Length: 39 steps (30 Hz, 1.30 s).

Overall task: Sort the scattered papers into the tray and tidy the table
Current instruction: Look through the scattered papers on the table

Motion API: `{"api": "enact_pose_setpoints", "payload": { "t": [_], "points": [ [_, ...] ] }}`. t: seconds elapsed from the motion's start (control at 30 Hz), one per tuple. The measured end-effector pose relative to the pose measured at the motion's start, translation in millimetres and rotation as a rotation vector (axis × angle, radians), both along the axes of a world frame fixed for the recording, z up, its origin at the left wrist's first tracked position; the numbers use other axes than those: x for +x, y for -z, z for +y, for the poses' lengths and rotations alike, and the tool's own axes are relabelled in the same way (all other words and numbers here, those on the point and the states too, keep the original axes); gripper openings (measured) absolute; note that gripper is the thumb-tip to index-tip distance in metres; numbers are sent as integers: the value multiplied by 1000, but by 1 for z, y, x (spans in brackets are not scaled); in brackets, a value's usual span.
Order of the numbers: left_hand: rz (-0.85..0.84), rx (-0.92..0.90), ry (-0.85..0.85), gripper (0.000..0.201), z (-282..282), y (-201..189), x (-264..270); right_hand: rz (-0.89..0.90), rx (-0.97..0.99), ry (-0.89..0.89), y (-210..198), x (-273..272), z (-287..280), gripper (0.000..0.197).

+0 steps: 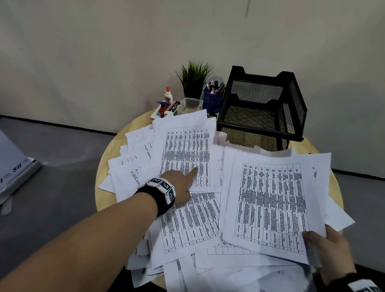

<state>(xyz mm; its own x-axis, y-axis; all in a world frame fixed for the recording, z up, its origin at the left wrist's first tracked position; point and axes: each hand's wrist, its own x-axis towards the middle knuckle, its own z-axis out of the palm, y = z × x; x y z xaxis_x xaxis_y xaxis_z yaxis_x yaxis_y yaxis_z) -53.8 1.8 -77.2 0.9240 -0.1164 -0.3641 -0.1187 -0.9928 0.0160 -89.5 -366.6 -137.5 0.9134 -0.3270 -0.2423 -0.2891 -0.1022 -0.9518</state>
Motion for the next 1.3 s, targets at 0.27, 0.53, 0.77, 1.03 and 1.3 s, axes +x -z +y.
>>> {"api": "enact_pose_setpoints", "payload": {
  "t": [0.27,0.53,0.77,1.03,1.3],
  "points": [
    [-6,30,-40,82,-8,26,4,-32,45,-24,-6,-3,9,20],
    [-125,-10,57,86,-7,13,-5,-38,62,-25,7,0,5,22],
    [-73,44,181,121,1,7,0,-27,52,-42,8,0,6,20],
    [-73,34,267,102,11,2,-1,-18,17,-63,2,-1,10,23],
    [-161,158,219,50,0,9,4,-29,-28,-76,4,2,9,18]
  ]
}}
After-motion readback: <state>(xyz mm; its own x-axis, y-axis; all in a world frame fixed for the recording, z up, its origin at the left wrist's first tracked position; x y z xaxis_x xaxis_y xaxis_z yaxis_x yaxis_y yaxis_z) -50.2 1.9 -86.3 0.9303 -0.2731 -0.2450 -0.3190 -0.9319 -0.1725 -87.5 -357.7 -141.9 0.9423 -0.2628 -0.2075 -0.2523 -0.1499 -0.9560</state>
